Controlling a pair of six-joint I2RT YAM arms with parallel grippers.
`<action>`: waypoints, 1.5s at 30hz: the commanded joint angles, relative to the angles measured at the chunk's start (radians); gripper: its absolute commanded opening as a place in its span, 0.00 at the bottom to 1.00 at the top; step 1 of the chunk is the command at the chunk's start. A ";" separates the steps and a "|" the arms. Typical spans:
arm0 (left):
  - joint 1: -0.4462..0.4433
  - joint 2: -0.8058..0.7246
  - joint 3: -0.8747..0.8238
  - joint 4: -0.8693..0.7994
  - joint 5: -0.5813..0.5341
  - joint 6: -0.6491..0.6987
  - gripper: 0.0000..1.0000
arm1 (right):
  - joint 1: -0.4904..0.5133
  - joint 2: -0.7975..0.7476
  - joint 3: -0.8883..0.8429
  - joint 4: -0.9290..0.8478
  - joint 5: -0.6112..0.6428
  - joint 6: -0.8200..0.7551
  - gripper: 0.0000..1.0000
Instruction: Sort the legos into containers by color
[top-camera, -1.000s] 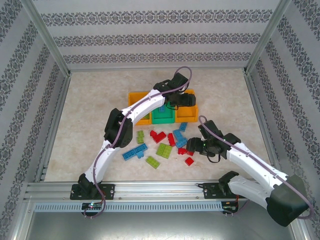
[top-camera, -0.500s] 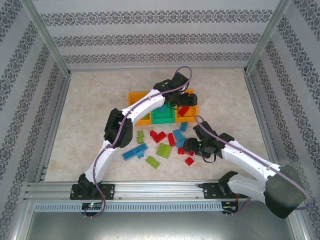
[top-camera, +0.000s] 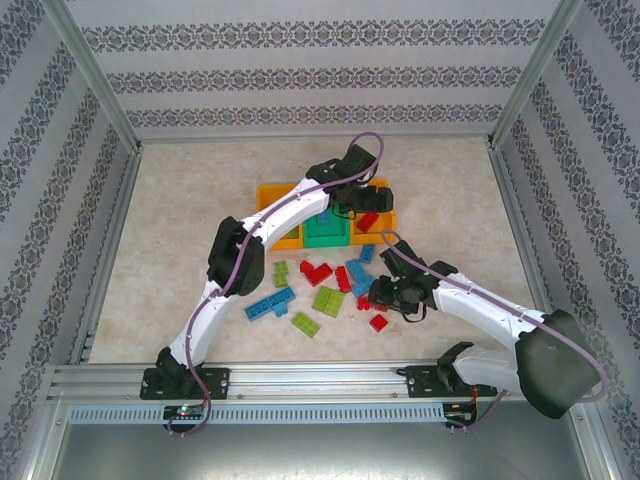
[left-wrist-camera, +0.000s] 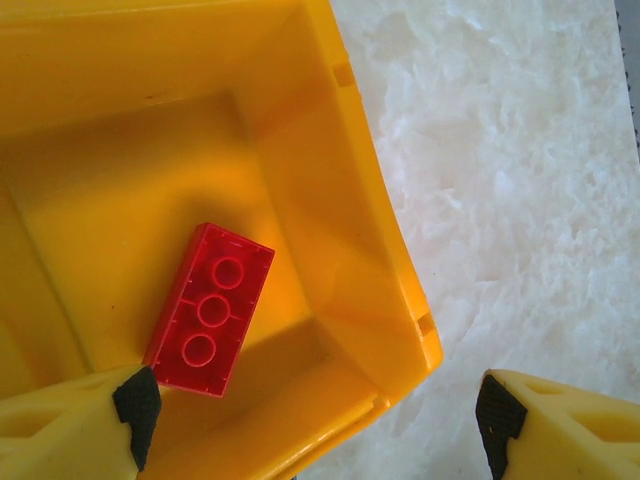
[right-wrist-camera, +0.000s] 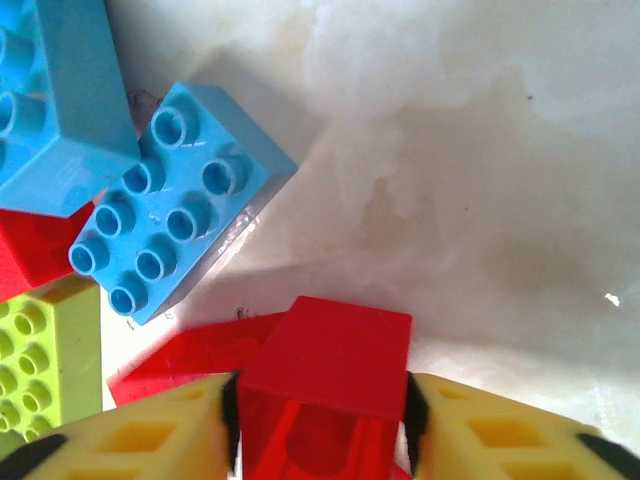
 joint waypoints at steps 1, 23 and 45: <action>0.008 -0.060 -0.020 -0.043 -0.015 0.017 0.84 | 0.007 0.009 0.024 -0.050 0.043 -0.007 0.41; 0.009 -0.240 -0.273 -0.052 -0.121 0.054 0.86 | -0.134 0.036 0.295 -0.102 0.037 -0.204 0.31; 0.011 -0.676 -0.957 0.022 -0.260 -0.032 0.90 | -0.286 0.655 0.859 0.006 -0.062 -0.381 0.35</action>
